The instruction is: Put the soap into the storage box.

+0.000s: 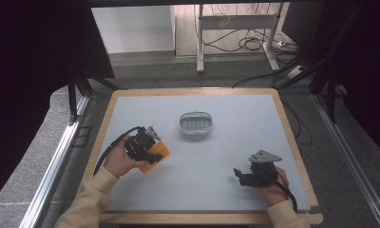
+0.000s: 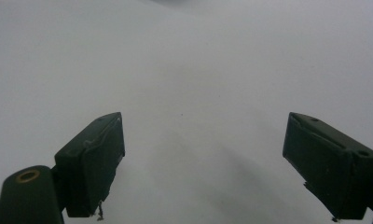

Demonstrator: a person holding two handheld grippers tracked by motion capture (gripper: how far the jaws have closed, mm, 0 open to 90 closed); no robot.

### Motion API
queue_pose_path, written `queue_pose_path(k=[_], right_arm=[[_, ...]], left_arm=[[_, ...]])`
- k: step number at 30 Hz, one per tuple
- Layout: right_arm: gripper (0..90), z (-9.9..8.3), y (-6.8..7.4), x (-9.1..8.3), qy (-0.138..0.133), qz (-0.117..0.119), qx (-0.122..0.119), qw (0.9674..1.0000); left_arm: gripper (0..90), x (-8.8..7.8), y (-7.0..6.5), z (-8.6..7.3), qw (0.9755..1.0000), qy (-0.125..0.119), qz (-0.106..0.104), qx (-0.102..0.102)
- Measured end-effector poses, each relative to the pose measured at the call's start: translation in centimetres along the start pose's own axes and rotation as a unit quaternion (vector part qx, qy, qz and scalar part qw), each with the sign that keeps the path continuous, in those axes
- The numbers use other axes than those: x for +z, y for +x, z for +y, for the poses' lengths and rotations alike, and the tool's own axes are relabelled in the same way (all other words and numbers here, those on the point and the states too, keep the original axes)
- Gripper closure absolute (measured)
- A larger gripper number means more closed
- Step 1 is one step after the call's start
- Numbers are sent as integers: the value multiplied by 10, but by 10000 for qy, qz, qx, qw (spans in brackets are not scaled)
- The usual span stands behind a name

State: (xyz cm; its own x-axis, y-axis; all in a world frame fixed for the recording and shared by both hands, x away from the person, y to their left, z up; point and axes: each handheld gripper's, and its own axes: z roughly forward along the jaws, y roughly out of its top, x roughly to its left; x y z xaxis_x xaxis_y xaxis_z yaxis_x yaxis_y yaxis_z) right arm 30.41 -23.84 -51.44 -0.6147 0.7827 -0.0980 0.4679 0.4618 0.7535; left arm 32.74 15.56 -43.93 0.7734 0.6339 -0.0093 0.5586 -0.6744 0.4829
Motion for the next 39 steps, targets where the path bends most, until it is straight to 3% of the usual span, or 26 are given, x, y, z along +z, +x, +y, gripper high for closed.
queue_pose_path(k=[15,20,31,39], right_arm=[[128,0,0,0,12,-19,-34,10000],[129,0,0,1,20,-18,-38,10000],[128,0,0,1,29,-25,-40,10000],[128,-1,0,1,34,-31,-41,10000]], left_arm=[[620,-1,2,10,9999,6,77,126],[619,-1,4,15,9999,-101,54,56],[620,1,9,20,9998,25,120,131],[619,0,12,26,9998,-11,132,154]])
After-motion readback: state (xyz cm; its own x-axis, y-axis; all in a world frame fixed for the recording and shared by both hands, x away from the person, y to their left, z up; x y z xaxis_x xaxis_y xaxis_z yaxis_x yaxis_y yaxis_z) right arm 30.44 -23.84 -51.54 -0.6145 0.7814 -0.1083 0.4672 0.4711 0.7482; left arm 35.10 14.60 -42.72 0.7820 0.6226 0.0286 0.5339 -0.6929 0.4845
